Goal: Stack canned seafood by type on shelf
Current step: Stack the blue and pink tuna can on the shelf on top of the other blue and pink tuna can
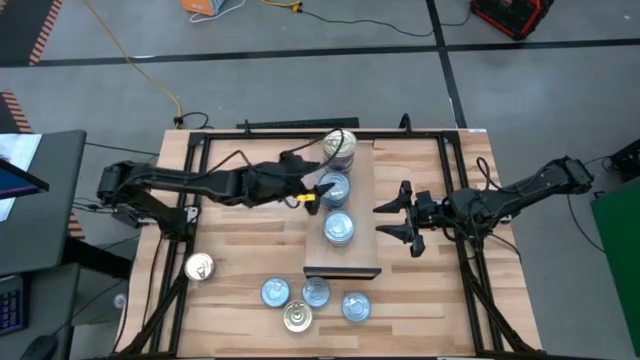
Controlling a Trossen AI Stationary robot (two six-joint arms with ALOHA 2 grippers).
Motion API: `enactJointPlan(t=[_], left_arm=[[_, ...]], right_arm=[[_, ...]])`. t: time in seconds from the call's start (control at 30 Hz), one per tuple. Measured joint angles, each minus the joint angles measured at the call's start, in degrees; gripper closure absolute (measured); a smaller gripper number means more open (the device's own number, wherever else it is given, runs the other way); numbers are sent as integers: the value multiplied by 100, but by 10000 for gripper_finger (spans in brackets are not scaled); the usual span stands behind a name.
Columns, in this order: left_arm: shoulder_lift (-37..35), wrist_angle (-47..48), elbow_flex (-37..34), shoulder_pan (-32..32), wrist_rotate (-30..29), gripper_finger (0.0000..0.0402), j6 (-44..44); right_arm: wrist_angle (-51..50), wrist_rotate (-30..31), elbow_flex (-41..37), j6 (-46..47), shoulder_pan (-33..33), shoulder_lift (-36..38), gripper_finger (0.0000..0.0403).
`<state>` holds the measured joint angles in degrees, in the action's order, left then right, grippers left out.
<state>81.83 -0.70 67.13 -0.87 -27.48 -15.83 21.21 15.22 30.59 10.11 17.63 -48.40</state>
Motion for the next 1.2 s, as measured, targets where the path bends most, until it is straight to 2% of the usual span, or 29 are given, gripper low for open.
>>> enactJointPlan(t=[0.13,0.23,0.3,0.4,0.5,0.57,0.7,0.83,0.93,1.2], left_arm=[[-228,464,0,-761,-705,62,1022],[-237,1255,0,-1541,-1077,63,1406],[-235,2059,0,-2009,-1260,65,1007],[-239,3318,0,-2511,-1244,68,-389],[-232,4434,0,-2828,-667,69,-2050],[-191,4947,0,-3016,-279,69,-2847],[-146,5582,-152,-3480,133,70,-3757],[-147,6871,-308,-3710,829,70,-4686],[-147,7465,-455,-3713,1313,70,-4924],[-149,7617,-1184,-3601,2081,70,-4424]], right_arm=[[-82,2,0,-2,0,2,159],[-114,2,0,-2,-4,2,159],[-112,2,0,0,-4,2,159],[-97,2,0,0,-5,2,159],[-63,2,0,0,-6,2,159],[-43,2,0,27,-4,2,159],[-56,2,0,84,-4,2,159],[-60,2,0,101,-4,-11,159],[-14,2,0,64,-17,-42,159],[33,2,0,10,-15,-72,159]])
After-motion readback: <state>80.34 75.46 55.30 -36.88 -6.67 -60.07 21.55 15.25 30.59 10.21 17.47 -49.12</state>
